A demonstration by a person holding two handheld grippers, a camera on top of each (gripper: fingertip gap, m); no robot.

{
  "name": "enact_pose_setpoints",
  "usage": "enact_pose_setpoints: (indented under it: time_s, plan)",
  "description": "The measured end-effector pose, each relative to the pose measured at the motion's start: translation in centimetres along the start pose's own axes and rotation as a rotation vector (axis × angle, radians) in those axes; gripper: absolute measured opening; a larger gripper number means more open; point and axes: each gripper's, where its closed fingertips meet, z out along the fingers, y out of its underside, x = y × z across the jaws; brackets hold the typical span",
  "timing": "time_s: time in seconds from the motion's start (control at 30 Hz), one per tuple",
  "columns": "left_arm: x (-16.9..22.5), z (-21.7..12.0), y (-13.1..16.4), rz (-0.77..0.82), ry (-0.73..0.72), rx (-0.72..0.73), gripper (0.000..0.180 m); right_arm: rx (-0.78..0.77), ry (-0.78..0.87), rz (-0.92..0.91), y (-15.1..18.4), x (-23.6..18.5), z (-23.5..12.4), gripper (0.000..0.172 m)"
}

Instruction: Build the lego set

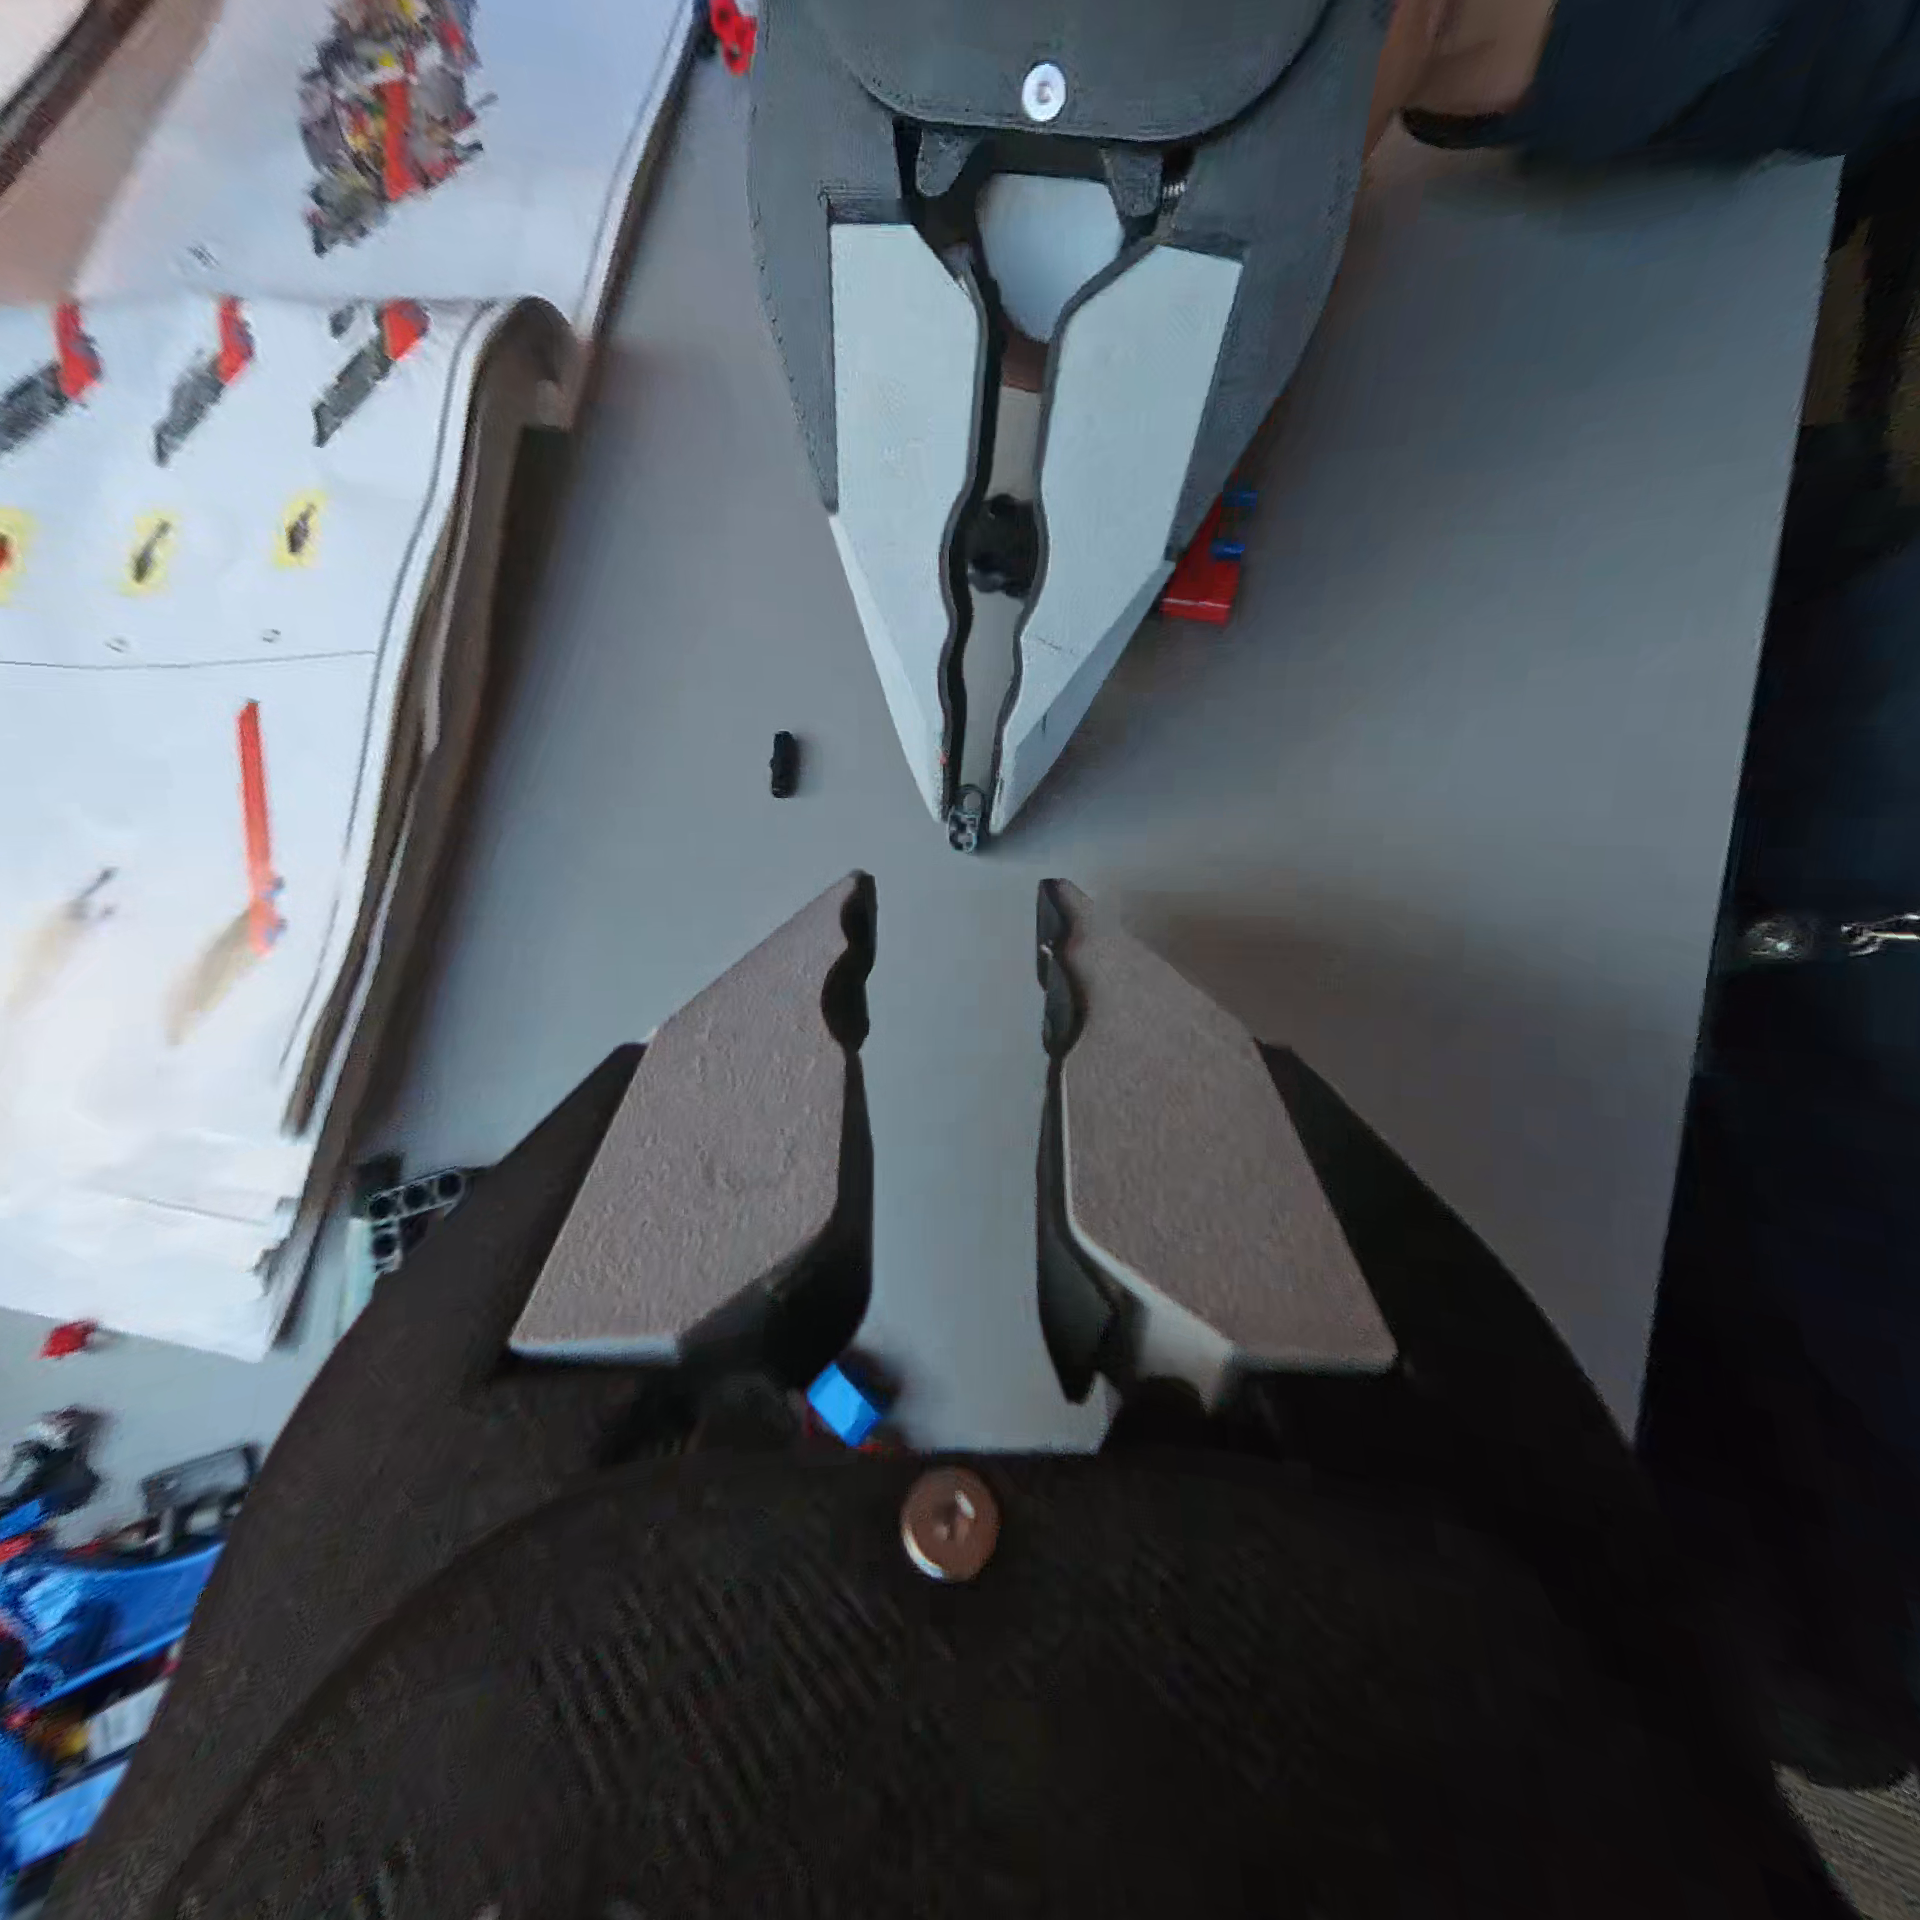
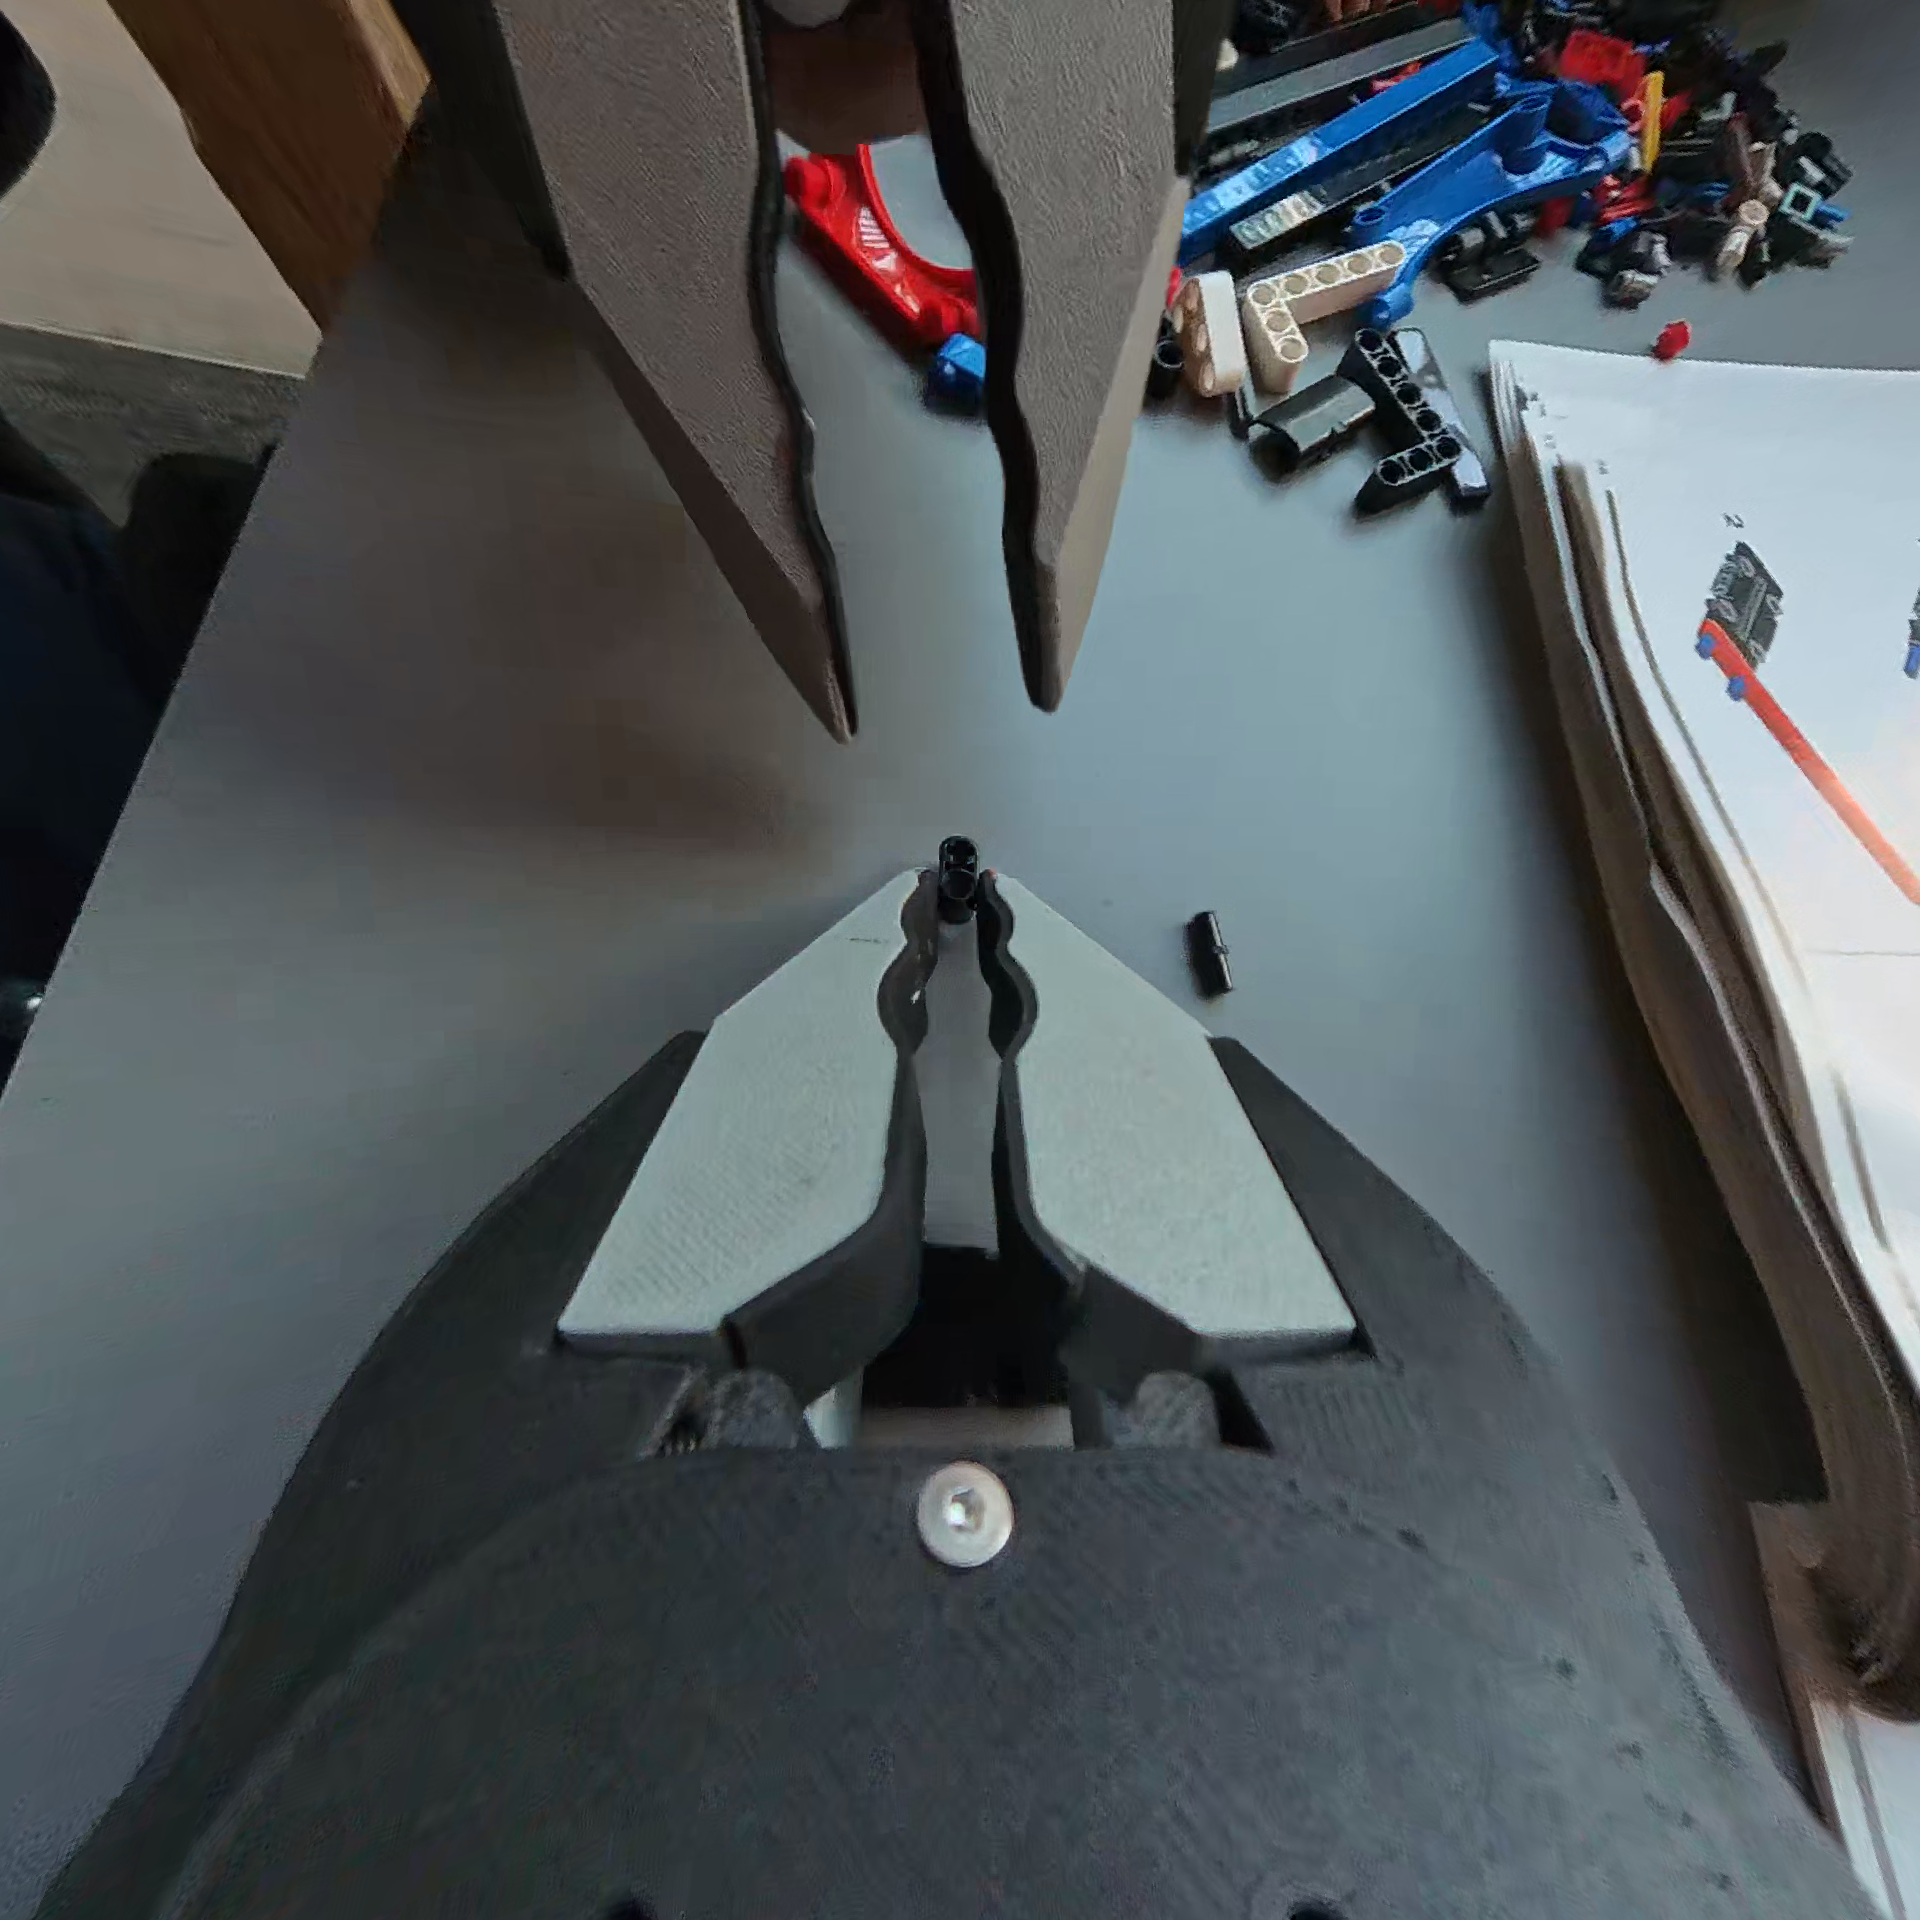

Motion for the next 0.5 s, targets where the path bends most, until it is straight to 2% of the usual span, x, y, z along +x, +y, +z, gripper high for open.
enact_pose_setpoints:
  time_s: [0.13, 0.3, 0.5]
  plan:
    - [0.1, 1.6, 1.1, -0.017, 0.049, -0.047, 0.025, 0.015, -0.004, -0.038, -0.3, -0.2, 0.2, 0.005]
    - [0.4, 2.7, 1.3, 0.046, 0.071, -0.094, 0.011, 0.004, -0.049, -0.014, -0.1, -0.6, 0.2, 0.005]
    - [0.8, 3.1, 1.1, 0.041, 0.116, -0.102, 0.011, -0.008, -0.052, -0.018, 0.0, -0.5, 0.3, 0.005]
